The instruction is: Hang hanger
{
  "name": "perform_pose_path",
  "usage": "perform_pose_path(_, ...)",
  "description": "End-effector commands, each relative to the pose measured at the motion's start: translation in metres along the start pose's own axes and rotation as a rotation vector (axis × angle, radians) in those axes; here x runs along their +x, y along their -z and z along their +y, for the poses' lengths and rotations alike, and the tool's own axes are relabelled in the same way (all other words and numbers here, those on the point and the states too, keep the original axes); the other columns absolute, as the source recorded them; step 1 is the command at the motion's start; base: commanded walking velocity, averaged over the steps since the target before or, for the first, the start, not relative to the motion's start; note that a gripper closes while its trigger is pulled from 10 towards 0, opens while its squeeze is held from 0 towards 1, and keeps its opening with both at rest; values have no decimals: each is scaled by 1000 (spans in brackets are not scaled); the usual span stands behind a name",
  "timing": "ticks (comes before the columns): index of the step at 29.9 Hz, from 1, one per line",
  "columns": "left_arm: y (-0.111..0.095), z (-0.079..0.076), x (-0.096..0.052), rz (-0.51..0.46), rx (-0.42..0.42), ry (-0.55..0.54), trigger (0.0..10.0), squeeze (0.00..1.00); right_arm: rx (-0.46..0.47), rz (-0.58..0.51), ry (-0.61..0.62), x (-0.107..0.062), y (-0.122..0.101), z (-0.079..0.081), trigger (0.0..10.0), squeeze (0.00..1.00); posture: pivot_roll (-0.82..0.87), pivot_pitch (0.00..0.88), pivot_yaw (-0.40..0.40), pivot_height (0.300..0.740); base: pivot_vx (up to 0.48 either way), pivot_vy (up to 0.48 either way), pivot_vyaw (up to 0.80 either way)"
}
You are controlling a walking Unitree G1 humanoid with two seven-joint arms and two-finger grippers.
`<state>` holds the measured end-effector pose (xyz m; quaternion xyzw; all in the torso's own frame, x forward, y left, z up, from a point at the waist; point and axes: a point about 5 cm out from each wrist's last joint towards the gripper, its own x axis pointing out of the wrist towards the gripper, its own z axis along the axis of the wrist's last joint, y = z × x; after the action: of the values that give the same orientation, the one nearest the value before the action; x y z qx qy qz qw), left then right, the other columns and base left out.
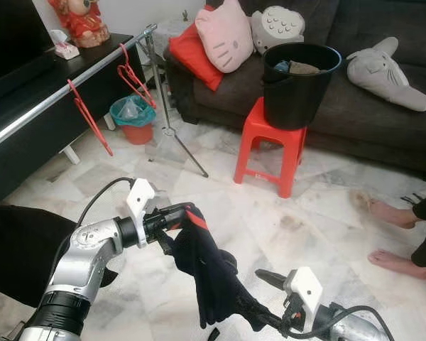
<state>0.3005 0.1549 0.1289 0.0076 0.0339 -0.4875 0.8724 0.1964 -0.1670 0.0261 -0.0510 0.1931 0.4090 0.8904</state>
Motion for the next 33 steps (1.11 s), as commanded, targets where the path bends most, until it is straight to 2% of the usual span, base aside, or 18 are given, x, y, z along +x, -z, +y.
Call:
perform_pose_path(1,-10,5,-2,-23,35,-10,10000,0,-8,59,90,0,12,-7,10000,0,-45,64,82,740,0,0,0)
perform_pose_path(2,-14,6,-1,-35,39,-10,10000,0,1,125,196,0,26,-15,10000,0,-43,63,82,740,0,0,0)
perform_pose_path(4,-15,6,-1,-39,39,-11,10000,0,0,143,241,-1,32,-19,10000,0,-44,64,82,740,0,0,0)
perform_pose_path(7,-16,6,-1,-42,40,-11,10000,0,6,186,265,-2,44,-17,10000,0,-44,63,84,740,0,0,0)
perform_pose_path(14,-21,7,-2,-59,33,-5,10000,0,16,220,313,-5,56,-17,10000,0,-43,65,83,740,0,0,0)
perform_pose_path(21,-32,10,-5,-85,35,1,10000,0,-1,242,312,-3,65,-14,10000,0,-41,65,82,740,0,0,0)
perform_pose_path(26,-52,18,-10,-151,47,-24,10000,0,16,220,286,1,64,-10,10000,0,-42,65,82,740,0,0,0)
perform_pose_path(29,-59,20,-12,-171,55,-31,10000,0,20,236,279,1,72,-9,10000,0,-40,65,82,740,0,0,0)
perform_pose_path(33,-68,24,-18,-185,64,-37,10000,0,14,221,287,0,69,-11,10000,0,-40,67,82,740,0,0,0)
